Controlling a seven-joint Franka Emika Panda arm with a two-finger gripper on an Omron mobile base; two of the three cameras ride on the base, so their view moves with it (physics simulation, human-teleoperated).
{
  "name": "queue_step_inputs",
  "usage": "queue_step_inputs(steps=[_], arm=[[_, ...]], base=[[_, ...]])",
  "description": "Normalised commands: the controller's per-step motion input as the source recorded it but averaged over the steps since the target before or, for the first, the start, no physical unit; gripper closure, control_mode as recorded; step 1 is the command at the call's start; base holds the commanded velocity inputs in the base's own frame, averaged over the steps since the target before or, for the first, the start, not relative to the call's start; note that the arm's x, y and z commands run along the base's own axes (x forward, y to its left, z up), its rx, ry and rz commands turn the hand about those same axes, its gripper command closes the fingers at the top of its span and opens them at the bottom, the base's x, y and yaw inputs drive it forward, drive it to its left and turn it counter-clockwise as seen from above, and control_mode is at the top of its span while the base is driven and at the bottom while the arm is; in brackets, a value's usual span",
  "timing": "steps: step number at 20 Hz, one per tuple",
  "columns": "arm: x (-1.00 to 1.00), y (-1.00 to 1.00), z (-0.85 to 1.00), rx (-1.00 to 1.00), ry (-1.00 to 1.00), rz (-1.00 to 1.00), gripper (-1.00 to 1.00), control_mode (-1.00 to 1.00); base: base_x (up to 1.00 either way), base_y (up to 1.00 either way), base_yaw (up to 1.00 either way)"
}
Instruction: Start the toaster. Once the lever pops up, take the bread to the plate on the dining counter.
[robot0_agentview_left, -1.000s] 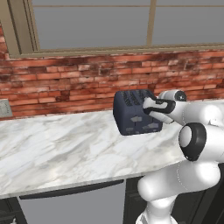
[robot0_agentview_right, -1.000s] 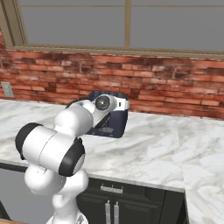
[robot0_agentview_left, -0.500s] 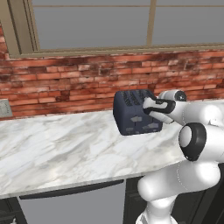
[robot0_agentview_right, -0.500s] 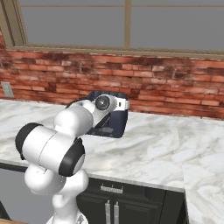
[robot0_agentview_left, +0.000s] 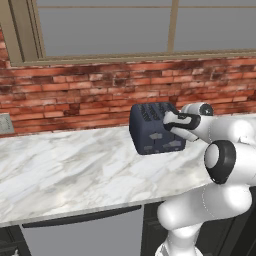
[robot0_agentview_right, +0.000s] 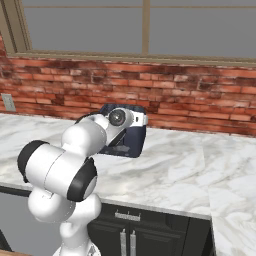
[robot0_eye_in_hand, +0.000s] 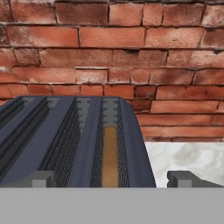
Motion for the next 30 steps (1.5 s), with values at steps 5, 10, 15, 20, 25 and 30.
queue_step_inputs(steps=[5, 10, 15, 20, 25, 30], arm=[[0.0, 0.0, 0.0, 0.0, 0.0, 0.0, -1.0, -1.0], [0.0, 0.0, 0.0, 0.0, 0.0, 0.0, -1.0, -1.0], [0.0, 0.0, 0.0, 0.0, 0.0, 0.0, -1.0, -1.0], [0.0, 0.0, 0.0, 0.0, 0.0, 0.0, -1.0, -1.0], [0.0, 0.0, 0.0, 0.0, 0.0, 0.0, -1.0, -1.0], [0.0, 0.0, 0.0, 0.0, 0.0, 0.0, -1.0, -1.0]], base=[[0.0, 0.0, 0.0], [0.0, 0.0, 0.0], [0.0, 0.0, 0.0], [0.0, 0.0, 0.0], [0.0, 0.0, 0.0], [0.0, 0.0, 0.0]])
